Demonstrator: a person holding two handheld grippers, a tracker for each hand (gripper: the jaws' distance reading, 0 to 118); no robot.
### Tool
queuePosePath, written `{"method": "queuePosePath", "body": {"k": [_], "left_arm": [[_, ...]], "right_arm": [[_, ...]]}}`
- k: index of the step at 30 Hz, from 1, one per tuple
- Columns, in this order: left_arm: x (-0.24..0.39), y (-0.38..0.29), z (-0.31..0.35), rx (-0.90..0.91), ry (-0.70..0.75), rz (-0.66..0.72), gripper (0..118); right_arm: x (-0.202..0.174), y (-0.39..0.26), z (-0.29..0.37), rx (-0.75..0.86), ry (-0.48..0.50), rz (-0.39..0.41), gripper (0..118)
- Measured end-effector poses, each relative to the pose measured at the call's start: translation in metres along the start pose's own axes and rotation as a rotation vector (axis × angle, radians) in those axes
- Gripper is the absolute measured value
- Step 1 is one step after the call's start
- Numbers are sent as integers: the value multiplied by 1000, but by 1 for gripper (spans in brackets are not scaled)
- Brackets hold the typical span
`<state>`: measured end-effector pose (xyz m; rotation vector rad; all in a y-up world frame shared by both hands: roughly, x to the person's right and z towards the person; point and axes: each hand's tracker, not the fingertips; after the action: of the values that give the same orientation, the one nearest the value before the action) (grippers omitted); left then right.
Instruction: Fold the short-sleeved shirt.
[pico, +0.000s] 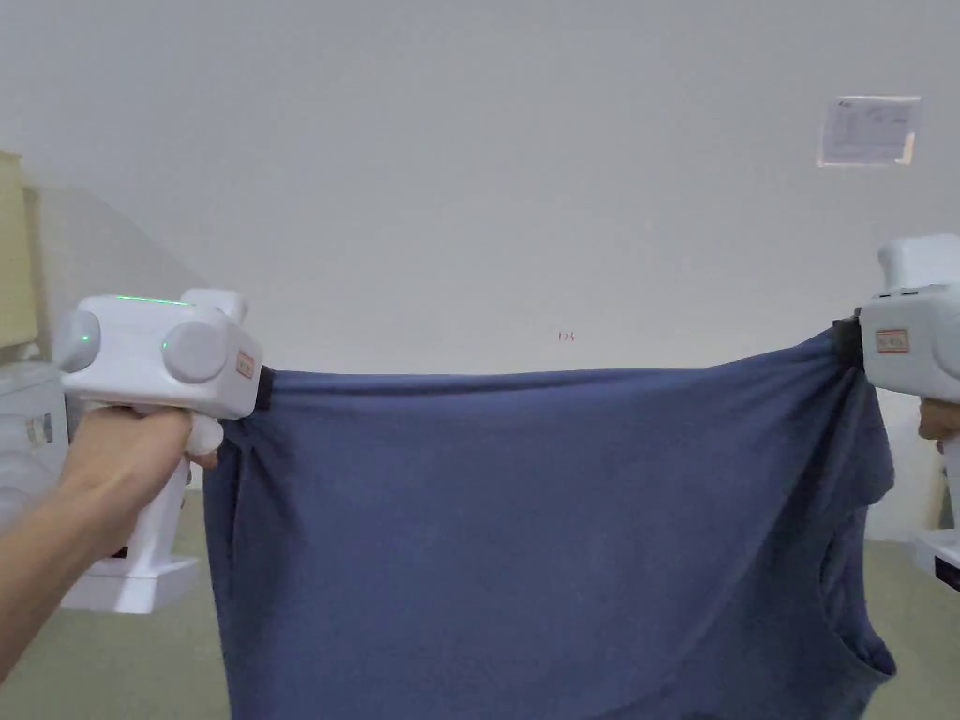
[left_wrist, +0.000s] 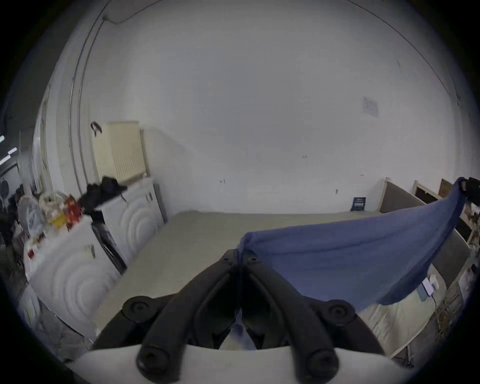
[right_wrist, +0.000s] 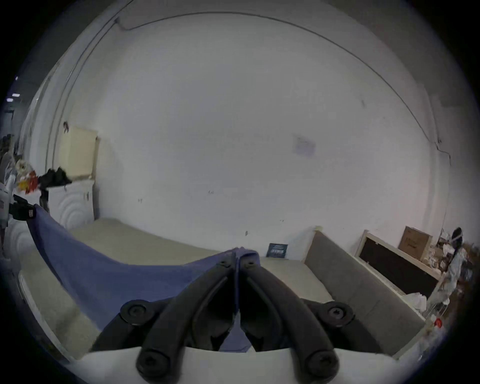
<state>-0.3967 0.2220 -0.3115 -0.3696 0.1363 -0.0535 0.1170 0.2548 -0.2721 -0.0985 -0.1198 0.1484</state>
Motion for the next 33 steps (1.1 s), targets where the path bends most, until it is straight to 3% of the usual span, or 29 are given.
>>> {"method": "queuePosePath", "body": {"k": [4, 15, 26, 33], "left_arm": [[10, 32, -1, 20, 46, -10, 1], [15, 95, -28, 54, 97, -47, 1], [43, 151, -127, 91, 131, -76, 1], [52, 143, -203, 77, 154, -84, 1]], "right_arm": [[-3, 18, -15, 17, -16, -40, 2], [-7, 66, -79, 46, -40, -16, 2], [-18, 94, -190, 39, -97, -18, 2], [-42, 76, -251, 20, -124, 28, 2]]}}
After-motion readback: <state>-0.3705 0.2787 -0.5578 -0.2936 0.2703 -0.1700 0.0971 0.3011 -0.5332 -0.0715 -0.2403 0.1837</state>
